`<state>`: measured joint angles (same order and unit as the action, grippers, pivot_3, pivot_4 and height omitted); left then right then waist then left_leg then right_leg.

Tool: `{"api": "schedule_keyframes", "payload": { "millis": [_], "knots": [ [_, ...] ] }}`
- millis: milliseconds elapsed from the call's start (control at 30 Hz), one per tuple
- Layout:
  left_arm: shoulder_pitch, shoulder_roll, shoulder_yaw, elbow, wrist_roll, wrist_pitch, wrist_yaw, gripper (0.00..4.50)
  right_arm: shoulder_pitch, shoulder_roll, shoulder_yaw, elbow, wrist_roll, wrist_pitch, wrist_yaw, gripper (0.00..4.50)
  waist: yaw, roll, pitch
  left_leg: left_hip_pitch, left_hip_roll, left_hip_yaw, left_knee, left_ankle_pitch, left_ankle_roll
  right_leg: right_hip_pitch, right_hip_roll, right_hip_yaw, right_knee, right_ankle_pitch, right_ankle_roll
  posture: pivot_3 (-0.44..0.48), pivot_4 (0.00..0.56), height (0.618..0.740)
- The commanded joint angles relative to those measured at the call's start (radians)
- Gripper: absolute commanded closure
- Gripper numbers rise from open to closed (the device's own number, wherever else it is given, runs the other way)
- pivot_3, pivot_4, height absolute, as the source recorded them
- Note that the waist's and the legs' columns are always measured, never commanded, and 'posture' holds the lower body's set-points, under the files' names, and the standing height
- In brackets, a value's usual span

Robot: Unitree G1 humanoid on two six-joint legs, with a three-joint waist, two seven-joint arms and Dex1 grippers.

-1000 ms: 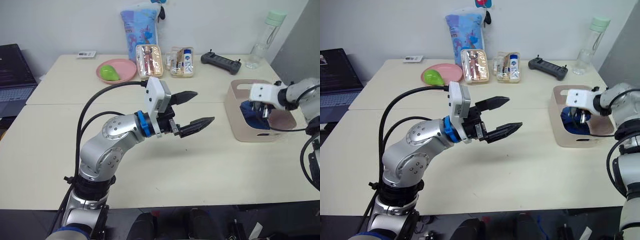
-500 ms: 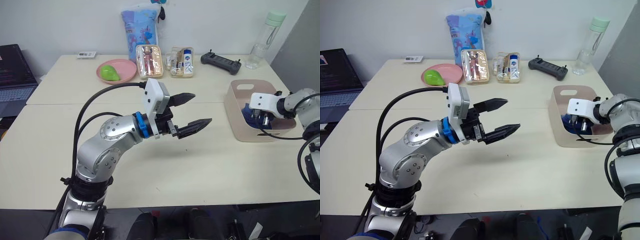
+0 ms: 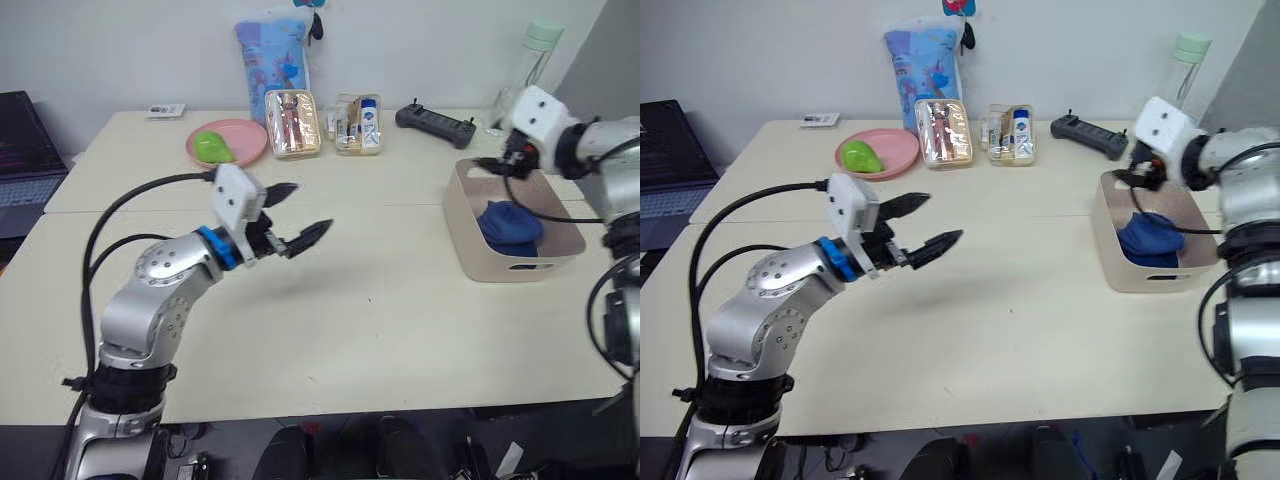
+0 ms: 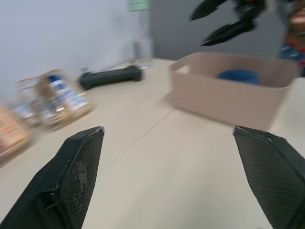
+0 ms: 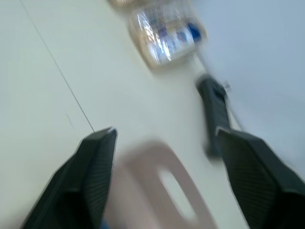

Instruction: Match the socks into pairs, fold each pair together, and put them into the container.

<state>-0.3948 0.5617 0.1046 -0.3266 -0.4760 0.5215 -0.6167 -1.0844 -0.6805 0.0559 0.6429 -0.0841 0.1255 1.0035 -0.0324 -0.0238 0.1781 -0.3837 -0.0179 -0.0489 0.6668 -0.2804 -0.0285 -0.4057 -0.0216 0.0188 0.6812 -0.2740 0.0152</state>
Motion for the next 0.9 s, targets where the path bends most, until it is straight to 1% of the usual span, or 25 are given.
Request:
{"api": "schedule_keyframes", "payload": {
  "millis": [33,100,133,200,267,300,333,400,500,600,667,900],
  "knots": [
    [0.104,0.001,0.1,-0.055,0.017,-0.03,0.06,0.0,0.173,0.127,-0.059,-0.391,0.145,0.252,-0.091,0.04,0.005,0.0,-0.001,-0.002,0.0,-0.002,-0.001,0.0,0.001,-0.001,0.0,-0.001,-0.001,0.0,0.0,0.0,0.15,0.74],
    [0.184,-0.029,0.122,-0.081,0.025,-0.043,0.098,0.0,0.305,0.204,-0.037,-0.563,0.149,0.305,-0.165,0.04,0.009,0.0,-0.001,-0.003,0.001,-0.003,-0.001,-0.002,0.002,-0.002,0.0,-0.002,-0.001,0.0,0.0,0.0,0.15,0.74],
    [0.211,-0.04,0.127,-0.089,0.029,-0.05,0.11,0.0,0.345,0.223,-0.029,-0.615,0.145,0.321,-0.188,0.04,0.013,0.0,-0.001,-0.005,0.001,-0.003,-0.001,-0.002,0.003,-0.003,0.0,-0.003,-0.001,0.0,0.0,0.0,0.15,0.74],
    [0.283,-0.071,0.128,-0.114,0.051,-0.073,0.143,0.0,0.425,0.297,-0.028,-0.689,0.155,0.322,-0.263,0.04,0.026,0.001,0.0,-0.01,-0.001,-0.004,0.003,-0.002,0.003,-0.006,-0.001,-0.003,-0.001,0.0,0.0,0.0,0.15,0.74],
    [0.368,-0.124,0.12,-0.138,0.106,-0.11,0.218,0.0,0.538,0.366,-0.008,-0.736,0.154,0.324,-0.338,0.04,0.029,0.001,-0.001,-0.014,-0.001,-0.005,0.009,-0.002,0.003,-0.008,-0.001,-0.003,0.0,0.001,0.001,0.0,0.15,0.74],
    [0.393,-0.144,0.118,-0.147,0.124,-0.119,0.245,0.0,0.579,0.378,0.006,-0.751,0.147,0.318,-0.354,0.04,0.032,0.0,-0.002,-0.014,-0.001,-0.005,0.01,-0.002,0.003,-0.007,-0.001,-0.003,0.0,0.002,0.001,0.0,0.15,0.74],
    [0.443,-0.172,0.107,-0.15,0.147,-0.136,0.269,0.0,0.665,0.382,0.036,-0.768,0.117,0.268,-0.375,0.04,0.034,-0.001,-0.003,-0.013,-0.001,-0.005,0.01,-0.002,0.004,-0.006,-0.001,-0.003,-0.001,0.002,0.001,0.0,0.15,0.74],
    [0.514,-0.211,0.098,-0.144,0.176,-0.172,0.291,0.0,0.781,0.395,0.06,-0.792,0.092,0.212,-0.42,0.04,0.04,-0.001,-0.004,-0.011,-0.002,-0.007,0.01,-0.003,0.005,-0.003,-0.001,-0.004,-0.002,0.002,0.001,0.0,0.15,0.74],
    [0.587,-0.241,0.096,-0.126,0.202,-0.224,0.295,0.0,0.883,0.404,0.071,-0.8,0.072,0.15,-0.47,0.04,0.035,-0.001,-0.003,-0.01,-0.003,-0.005,0.01,-0.004,0.006,-0.003,-0.001,-0.003,-0.001,0.002,0.001,0.0,0.15,0.74],
    [0.639,-0.25,0.078,-0.12,0.255,-0.264,0.31,0.0,0.954,0.407,0.063,-0.821,0.07,0.112,-0.507,0.04,0.029,0.0,-0.005,-0.007,-0.002,-0.005,0.009,-0.004,0.006,0.0,-0.001,-0.003,0.0,0.002,0.001,0.0,0.15,0.74],
    [0.653,-0.257,0.068,-0.123,0.262,-0.274,0.31,0.0,0.974,0.41,0.052,-0.84,0.081,0.102,-0.52,0.04,0.028,0.0,-0.005,-0.003,-0.002,-0.005,0.008,-0.004,0.006,0.002,0.0,-0.003,0.0,0.002,0.001,0.0,0.15,0.74],
    [0.632,-0.263,0.037,-0.087,0.291,-0.306,0.306,0.0,0.965,0.42,0.028,-0.857,0.103,0.114,-0.551,0.04,0.028,0.0,-0.005,-0.003,-0.002,-0.004,0.008,-0.004,0.006,0.002,0.0,-0.003,-0.001,0.002,0.001,0.0,0.15,0.74]
  ]
}}
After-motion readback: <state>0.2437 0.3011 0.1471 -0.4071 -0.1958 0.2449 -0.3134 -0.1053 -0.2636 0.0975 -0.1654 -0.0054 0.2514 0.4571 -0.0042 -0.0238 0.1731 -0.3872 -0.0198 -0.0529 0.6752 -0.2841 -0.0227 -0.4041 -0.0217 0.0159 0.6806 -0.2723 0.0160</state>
